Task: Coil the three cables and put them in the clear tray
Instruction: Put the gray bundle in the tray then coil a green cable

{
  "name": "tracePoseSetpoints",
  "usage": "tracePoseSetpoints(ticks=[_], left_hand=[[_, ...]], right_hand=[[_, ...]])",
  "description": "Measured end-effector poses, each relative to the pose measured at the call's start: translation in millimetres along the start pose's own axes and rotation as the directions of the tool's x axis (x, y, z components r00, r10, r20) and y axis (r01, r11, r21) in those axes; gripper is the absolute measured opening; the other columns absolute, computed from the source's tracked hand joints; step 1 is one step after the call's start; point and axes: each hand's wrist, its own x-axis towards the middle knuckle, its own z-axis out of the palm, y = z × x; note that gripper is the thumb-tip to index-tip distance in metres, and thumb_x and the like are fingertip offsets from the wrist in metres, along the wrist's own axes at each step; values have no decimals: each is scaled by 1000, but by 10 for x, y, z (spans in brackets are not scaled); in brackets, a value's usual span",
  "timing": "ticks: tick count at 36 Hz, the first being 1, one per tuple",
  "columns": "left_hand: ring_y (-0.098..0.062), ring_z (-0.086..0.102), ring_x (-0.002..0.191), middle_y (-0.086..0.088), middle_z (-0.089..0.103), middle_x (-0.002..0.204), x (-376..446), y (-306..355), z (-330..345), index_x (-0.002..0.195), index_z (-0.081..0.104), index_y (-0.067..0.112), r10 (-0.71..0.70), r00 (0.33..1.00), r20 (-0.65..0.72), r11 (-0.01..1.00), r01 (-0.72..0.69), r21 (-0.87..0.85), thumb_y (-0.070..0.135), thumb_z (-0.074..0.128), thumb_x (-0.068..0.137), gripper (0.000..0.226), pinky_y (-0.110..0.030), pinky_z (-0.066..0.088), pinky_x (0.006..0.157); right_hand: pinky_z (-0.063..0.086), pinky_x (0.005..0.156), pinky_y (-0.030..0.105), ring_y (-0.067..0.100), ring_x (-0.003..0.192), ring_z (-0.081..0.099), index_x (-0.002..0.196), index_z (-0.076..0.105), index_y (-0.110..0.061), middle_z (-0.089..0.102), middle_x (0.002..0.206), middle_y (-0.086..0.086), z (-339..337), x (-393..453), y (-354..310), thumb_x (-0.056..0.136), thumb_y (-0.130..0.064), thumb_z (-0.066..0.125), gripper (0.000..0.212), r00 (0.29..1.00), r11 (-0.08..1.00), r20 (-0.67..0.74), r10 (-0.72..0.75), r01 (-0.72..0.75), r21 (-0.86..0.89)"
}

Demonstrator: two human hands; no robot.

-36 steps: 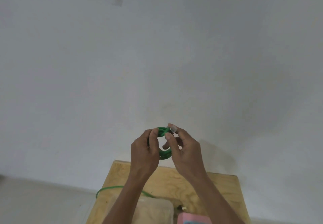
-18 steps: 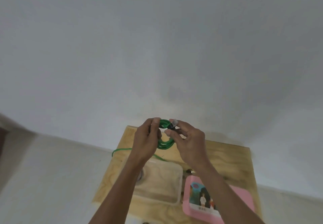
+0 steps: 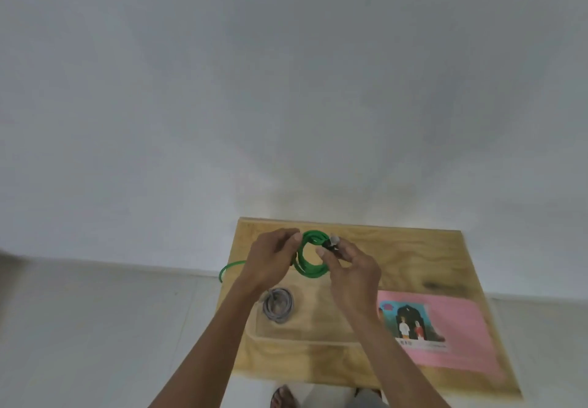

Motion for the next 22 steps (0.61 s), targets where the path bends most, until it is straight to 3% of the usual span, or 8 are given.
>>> tracePoseSetpoints(ticks=[2, 4, 8, 14, 22], left_hand=[[-8, 64, 104, 0, 71, 120, -3, -111, -16, 125, 67, 14, -3, 1000, -1, 999, 4, 43, 32, 57, 99, 33, -14, 49, 83], [-11, 61, 114, -1, 67, 128, -8, -267, -38, 131, 63, 12, -22, 999, -34, 994, 26, 104, 33, 56, 100, 38, -17, 43, 90], [-19, 58, 124, -6, 62, 135, -15, -633, -29, 136, 58, 11, -125, 980, -153, 974, 151, 172, 27, 52, 101, 38, -21, 39, 95], [-27, 48, 135, -14, 53, 144, -16, -1135, 56, 145, 46, 10, -300, 942, -150, 923, 326, 203, 21, 49, 102, 45, -37, 38, 108], [-34, 46, 135, -17, 49, 147, -41, -1455, 195, 151, 35, 12, -400, 912, -95, 881, 411, 233, 15, 42, 103, 49, -38, 39, 107]], right_hand=[[44, 70, 1, -14, 77, 65, 104, 78, -18, 71, 81, -20, 15, -64, 130, 81, -16, 83, 24, 999, 998, -34, 34, -35, -52], [45, 71, 3, -8, 76, 67, 107, 77, -16, 72, 84, -16, 25, -125, 273, 81, -15, 83, 26, 995, 993, -75, 68, -75, -92], [53, 78, 25, 10, 82, 69, 108, 76, -14, 72, 86, -8, 40, -208, 605, 83, -13, 82, 26, 982, 975, -109, 155, -170, -144], [41, 70, 25, 20, 84, 68, 104, 74, -10, 69, 84, -1, 125, -307, 1067, 86, -13, 77, 18, 958, 914, -109, 266, -287, -286], [34, 64, 20, 18, 88, 61, 105, 68, -9, 64, 90, 0, 211, -179, 1427, 93, -9, 67, 12, 920, 849, 26, 391, -350, -395]])
